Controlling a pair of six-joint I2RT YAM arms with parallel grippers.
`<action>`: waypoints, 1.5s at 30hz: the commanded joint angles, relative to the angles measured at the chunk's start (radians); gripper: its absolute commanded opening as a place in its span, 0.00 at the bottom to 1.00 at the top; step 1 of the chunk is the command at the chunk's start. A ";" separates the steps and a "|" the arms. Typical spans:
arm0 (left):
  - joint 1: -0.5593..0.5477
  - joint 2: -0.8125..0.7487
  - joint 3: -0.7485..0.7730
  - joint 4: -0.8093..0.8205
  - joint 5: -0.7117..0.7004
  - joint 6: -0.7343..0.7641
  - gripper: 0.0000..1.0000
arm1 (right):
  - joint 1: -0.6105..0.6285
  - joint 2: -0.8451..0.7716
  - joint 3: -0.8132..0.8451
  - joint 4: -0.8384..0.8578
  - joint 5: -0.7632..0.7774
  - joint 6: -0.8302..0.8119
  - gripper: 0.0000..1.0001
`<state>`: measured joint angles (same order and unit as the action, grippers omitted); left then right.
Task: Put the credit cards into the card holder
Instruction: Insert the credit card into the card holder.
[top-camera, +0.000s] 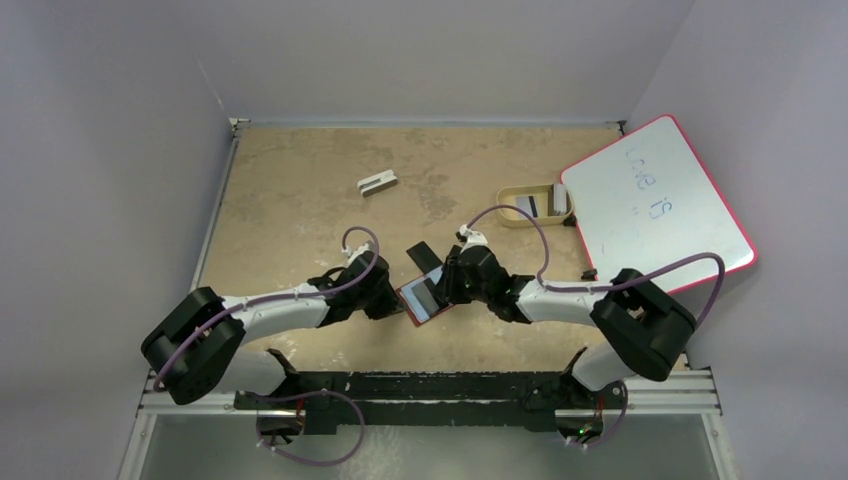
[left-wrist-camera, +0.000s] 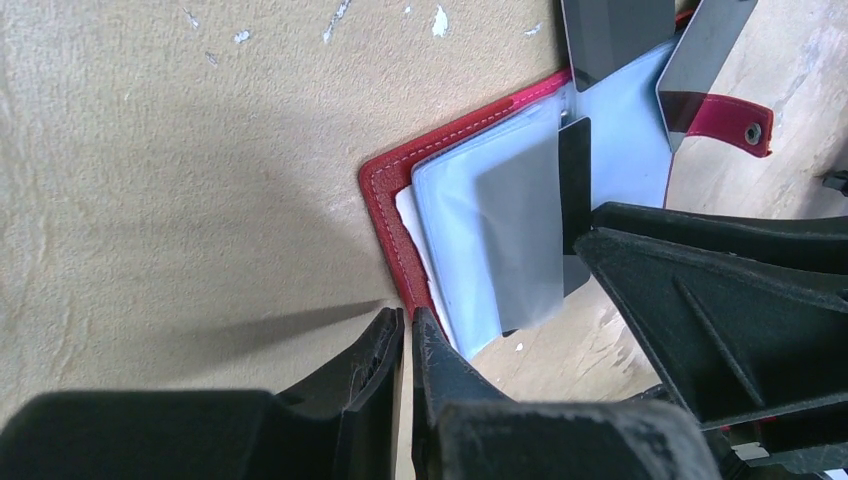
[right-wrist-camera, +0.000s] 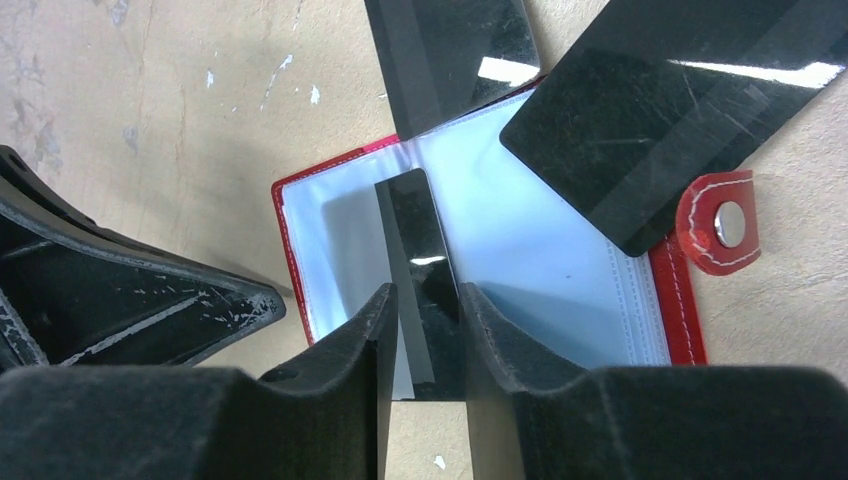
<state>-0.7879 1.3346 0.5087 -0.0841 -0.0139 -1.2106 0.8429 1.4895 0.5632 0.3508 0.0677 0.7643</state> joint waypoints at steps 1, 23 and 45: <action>-0.007 -0.005 0.042 0.008 -0.015 0.022 0.07 | -0.011 -0.048 -0.005 0.011 0.031 -0.028 0.28; -0.003 0.065 0.148 -0.056 -0.073 0.079 0.07 | -0.018 -0.166 -0.060 -0.105 0.000 0.207 0.45; -0.002 0.088 0.099 -0.004 -0.081 0.075 0.13 | -0.010 -0.099 -0.089 -0.015 -0.055 0.280 0.43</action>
<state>-0.7879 1.4181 0.6159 -0.1280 -0.0837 -1.1553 0.8291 1.3804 0.4820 0.2817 0.0269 1.0306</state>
